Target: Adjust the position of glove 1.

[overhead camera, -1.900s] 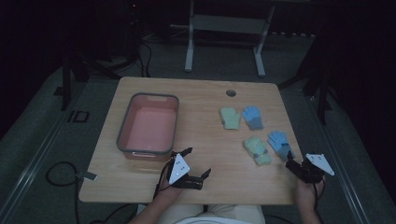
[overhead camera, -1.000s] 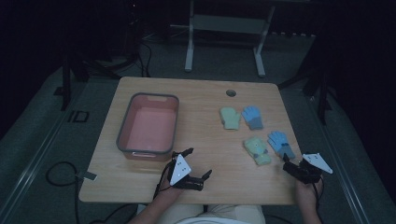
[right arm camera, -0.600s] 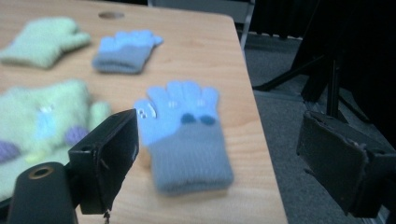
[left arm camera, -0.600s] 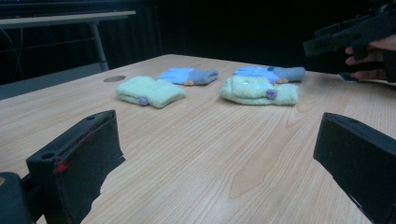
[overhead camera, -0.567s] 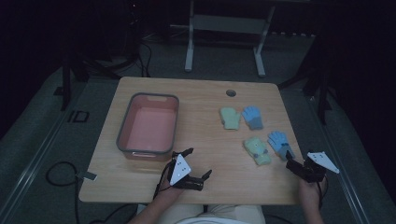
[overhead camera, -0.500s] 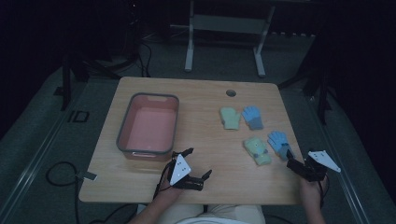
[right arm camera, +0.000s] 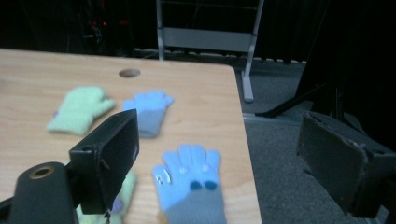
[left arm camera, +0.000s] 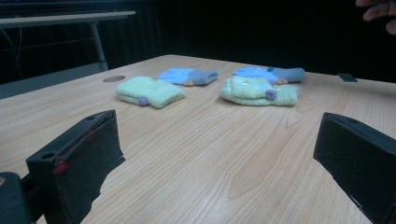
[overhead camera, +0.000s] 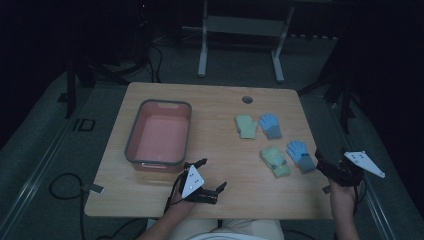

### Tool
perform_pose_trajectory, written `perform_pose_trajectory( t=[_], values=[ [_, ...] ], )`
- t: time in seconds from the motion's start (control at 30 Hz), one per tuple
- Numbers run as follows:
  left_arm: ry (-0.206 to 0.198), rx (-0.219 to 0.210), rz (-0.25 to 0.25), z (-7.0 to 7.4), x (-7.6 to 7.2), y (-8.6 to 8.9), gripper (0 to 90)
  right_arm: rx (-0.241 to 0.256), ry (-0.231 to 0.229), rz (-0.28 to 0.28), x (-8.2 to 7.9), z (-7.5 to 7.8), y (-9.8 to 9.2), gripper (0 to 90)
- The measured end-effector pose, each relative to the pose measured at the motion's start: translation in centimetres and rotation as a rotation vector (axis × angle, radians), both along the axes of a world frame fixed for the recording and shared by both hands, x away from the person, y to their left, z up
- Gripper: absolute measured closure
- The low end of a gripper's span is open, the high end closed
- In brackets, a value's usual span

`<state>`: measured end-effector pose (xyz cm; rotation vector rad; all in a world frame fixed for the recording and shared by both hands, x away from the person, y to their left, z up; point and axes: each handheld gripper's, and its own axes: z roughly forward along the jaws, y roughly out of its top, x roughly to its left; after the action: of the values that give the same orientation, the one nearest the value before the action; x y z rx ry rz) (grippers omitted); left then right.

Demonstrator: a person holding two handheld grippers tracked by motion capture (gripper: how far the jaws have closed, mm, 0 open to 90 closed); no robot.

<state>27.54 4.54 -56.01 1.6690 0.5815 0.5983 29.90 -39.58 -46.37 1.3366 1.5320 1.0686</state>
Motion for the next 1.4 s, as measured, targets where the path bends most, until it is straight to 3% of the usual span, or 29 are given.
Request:
perform_pose_trajectory(
  t=[0.1,0.2,0.3,0.33,0.43,0.57,0.73,0.87,1.03,1.4],
  values=[
    [0.001,0.000,-0.002,0.0,0.0,0.0,0.6,-0.007,-0.007,-0.019,0.3,1.0,0.2,13.0],
    [0.003,-0.001,-0.004,0.0,0.0,0.0,0.6,0.012,-0.003,0.009,0.7,2.0,0.4,17.6],
    [0.004,-0.001,-0.005,0.0,0.0,0.0,0.6,-0.010,-0.012,-0.020,0.9,2.5,0.9,18.5],
    [0.003,-0.001,-0.006,0.0,0.0,0.0,0.6,-0.021,0.017,-0.042,1.2,3.0,1.3,18.4],
    [0.004,-0.003,-0.007,0.0,0.0,0.0,0.6,0.035,0.030,-0.015,1.7,3.8,1.7,17.3],
    [0.005,-0.006,-0.005,0.0,0.0,0.0,0.6,-0.019,0.010,-0.007,2.1,4.3,3.0,12.7],
    [0.001,0.001,-0.007,0.0,0.0,0.0,0.6,-0.021,-0.009,0.045,2.8,5.3,4.7,11.4],
    [0.002,-0.006,-0.010,0.0,0.0,0.0,0.6,-0.009,0.022,0.121,3.9,5.6,6.2,13.6],
    [0.004,-0.006,-0.013,0.0,0.0,0.0,0.6,-0.033,0.015,0.187,5.2,5.4,8.1,18.1],
    [0.004,-0.006,-0.012,0.0,0.0,0.0,0.6,-0.031,0.029,0.319,8.7,4.8,11.8,23.6]
  ],
)
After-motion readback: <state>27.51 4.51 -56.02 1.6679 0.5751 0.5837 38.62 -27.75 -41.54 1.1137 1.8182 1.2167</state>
